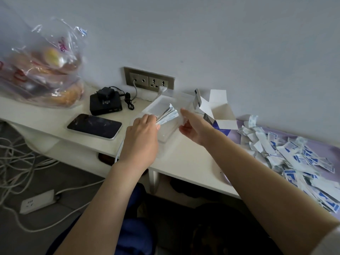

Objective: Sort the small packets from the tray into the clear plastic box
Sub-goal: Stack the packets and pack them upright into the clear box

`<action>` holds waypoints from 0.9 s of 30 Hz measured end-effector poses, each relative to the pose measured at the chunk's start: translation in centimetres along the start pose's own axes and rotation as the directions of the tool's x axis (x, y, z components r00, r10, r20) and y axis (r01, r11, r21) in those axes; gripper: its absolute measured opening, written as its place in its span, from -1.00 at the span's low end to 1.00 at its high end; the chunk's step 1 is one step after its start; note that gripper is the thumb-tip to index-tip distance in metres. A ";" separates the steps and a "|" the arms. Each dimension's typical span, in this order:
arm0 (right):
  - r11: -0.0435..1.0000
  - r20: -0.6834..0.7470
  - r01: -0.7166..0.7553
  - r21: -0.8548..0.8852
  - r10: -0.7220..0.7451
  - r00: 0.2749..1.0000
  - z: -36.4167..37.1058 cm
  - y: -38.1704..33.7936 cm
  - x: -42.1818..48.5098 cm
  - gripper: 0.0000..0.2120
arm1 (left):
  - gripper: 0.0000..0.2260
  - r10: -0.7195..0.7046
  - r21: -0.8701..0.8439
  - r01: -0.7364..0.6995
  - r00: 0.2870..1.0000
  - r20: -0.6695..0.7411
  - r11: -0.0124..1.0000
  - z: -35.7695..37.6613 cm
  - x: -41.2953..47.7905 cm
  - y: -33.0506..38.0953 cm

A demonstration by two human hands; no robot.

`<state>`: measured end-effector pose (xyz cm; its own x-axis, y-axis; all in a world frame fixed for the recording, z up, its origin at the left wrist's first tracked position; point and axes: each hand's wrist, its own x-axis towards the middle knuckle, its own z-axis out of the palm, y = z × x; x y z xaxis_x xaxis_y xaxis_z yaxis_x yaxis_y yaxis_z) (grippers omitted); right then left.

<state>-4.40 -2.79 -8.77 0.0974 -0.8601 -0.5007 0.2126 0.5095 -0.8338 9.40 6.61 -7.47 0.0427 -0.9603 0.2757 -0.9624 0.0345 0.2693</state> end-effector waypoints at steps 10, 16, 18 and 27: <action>0.998 0.068 -0.038 -0.054 0.042 0.997 0.1 1.5 -3.0 -0.81 | -0.83 -0.009 -0.079 0.011 1.000 0.015 0.997 -0.4 -1.7 -0.9; 0.995 0.048 -0.074 -0.068 0.077 0.996 0.1 1.1 -4.4 -0.72 | -0.83 0.001 -0.121 0.002 1.000 0.021 0.993 -0.4 -2.2 -0.7; 0.994 0.042 -0.073 -0.080 0.077 0.996 0.2 0.8 -5.1 -0.76 | -0.83 -0.001 -0.147 0.005 1.000 0.029 0.989 -0.5 -2.3 -0.6; 0.978 -0.023 -0.170 0.125 0.174 0.985 -0.6 -0.7 -7.1 -0.83 | -0.83 -0.010 -0.221 0.029 0.996 0.084 0.975 -1.2 -2.9 -0.5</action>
<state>-5.80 2.98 -4.73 0.1105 -0.7577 -0.6432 0.3132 0.6407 -0.7010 10.08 9.67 -7.33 0.0297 -0.9804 0.1945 -0.8776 0.0676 0.4746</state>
